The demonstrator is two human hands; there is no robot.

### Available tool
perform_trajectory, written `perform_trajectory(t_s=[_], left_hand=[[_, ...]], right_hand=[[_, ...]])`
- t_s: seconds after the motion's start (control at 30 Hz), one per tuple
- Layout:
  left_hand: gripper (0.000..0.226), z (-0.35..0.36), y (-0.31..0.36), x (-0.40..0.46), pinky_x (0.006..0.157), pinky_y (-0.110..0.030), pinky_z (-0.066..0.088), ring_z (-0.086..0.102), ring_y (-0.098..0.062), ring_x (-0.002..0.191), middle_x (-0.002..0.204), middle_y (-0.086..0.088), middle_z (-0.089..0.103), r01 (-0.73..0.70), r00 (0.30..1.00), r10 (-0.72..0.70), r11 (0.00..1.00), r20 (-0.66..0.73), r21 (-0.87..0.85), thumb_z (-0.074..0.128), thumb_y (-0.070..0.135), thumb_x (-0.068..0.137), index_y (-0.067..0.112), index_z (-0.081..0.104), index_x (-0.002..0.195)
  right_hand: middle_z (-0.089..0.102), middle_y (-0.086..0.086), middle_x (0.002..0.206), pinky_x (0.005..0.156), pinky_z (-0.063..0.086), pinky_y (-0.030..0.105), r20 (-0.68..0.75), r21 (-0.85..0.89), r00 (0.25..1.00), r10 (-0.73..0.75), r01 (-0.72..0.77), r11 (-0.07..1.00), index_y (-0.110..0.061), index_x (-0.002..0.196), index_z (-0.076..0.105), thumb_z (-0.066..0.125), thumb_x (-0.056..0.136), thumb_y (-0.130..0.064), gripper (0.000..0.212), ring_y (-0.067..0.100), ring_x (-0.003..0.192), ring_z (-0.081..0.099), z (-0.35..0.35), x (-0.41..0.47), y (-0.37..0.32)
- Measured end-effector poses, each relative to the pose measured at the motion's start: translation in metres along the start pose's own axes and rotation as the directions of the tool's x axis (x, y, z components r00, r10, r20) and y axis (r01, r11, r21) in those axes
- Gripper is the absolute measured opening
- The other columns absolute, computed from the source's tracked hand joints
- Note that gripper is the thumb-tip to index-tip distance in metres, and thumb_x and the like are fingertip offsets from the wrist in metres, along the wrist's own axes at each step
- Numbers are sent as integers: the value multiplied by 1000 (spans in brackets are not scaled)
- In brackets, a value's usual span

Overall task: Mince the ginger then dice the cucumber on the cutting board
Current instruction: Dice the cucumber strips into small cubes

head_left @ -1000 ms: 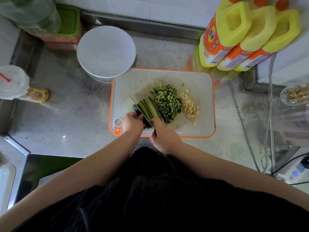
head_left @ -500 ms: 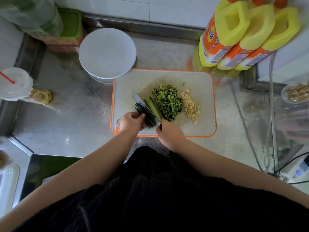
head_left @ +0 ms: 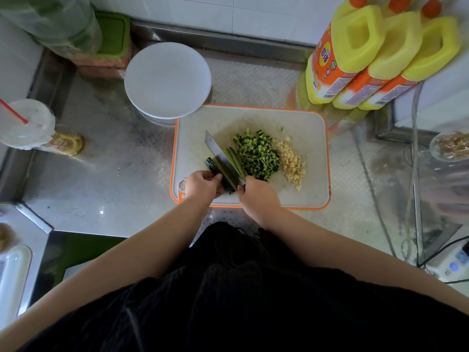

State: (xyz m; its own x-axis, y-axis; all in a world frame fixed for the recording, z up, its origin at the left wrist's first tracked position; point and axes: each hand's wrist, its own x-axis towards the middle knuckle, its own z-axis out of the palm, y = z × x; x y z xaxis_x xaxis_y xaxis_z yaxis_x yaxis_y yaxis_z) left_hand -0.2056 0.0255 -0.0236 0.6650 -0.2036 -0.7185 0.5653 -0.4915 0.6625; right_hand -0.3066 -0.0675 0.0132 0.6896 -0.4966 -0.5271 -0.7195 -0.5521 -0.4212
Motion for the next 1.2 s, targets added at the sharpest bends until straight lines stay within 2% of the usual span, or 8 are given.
perform_trajectory(t_s=[0.13,0.23,0.33,0.53,0.67,0.77,0.97,1.2], left_hand=[[18,0,0,0,73,-35,60,71,-24,78,85,-10,69,2,1000,-2,1000,1,-7,63,12,94,5,57,110],[16,0,0,0,67,-31,59,70,-22,75,85,-9,68,2,1000,-2,1000,-12,-23,64,11,93,7,56,106],[18,1,-1,-2,72,-35,60,70,-25,80,87,-8,67,-10,1000,9,1000,-29,-16,65,11,93,7,56,109],[19,4,-3,-1,80,-44,59,70,-26,82,91,-11,68,-24,999,24,1000,-27,-18,64,12,94,6,57,111],[15,3,-4,-1,81,-46,59,70,-28,83,88,-9,68,-31,999,31,999,-22,-20,64,12,94,10,55,105],[14,3,-5,-1,81,-47,58,71,-28,83,88,-9,68,-32,999,31,999,-18,-25,63,12,94,10,54,105],[13,4,-5,1,81,-47,58,70,-28,82,85,-7,67,-37,999,37,999,-24,-16,62,12,94,10,54,104],[12,7,-6,3,79,-48,58,69,-27,77,83,-5,65,-56,998,58,997,-40,56,61,14,95,12,51,102]], right_hand=[[42,-1,62,56,31,32,-6,-6,999,-35,35,999,-12,84,40,39,99,-25,20,26,65,50,1,-9,-2],[41,-1,61,53,29,32,-42,28,999,-31,32,999,-13,78,38,39,100,-25,25,24,62,46,-5,-13,1],[42,1,62,48,24,34,-24,31,999,-34,35,999,-15,71,35,39,100,-26,31,22,58,44,-10,-19,2],[46,3,66,57,30,33,19,19,999,-32,31,999,-10,81,41,40,100,-26,25,26,67,48,-9,-24,4],[59,14,84,61,33,33,21,3,999,-30,30,1000,-6,92,50,41,100,-26,23,30,79,56,-6,-25,5],[62,16,88,61,34,34,17,6,999,-33,33,999,-6,93,51,41,99,-26,24,33,83,58,-5,-25,4],[61,13,88,62,35,33,30,-20,999,-27,28,999,-5,101,52,38,101,-26,25,29,81,57,-6,-26,2],[63,15,96,65,38,32,33,-26,999,8,-7,1000,-2,106,52,38,101,-25,28,32,89,60,-2,-23,-3]])
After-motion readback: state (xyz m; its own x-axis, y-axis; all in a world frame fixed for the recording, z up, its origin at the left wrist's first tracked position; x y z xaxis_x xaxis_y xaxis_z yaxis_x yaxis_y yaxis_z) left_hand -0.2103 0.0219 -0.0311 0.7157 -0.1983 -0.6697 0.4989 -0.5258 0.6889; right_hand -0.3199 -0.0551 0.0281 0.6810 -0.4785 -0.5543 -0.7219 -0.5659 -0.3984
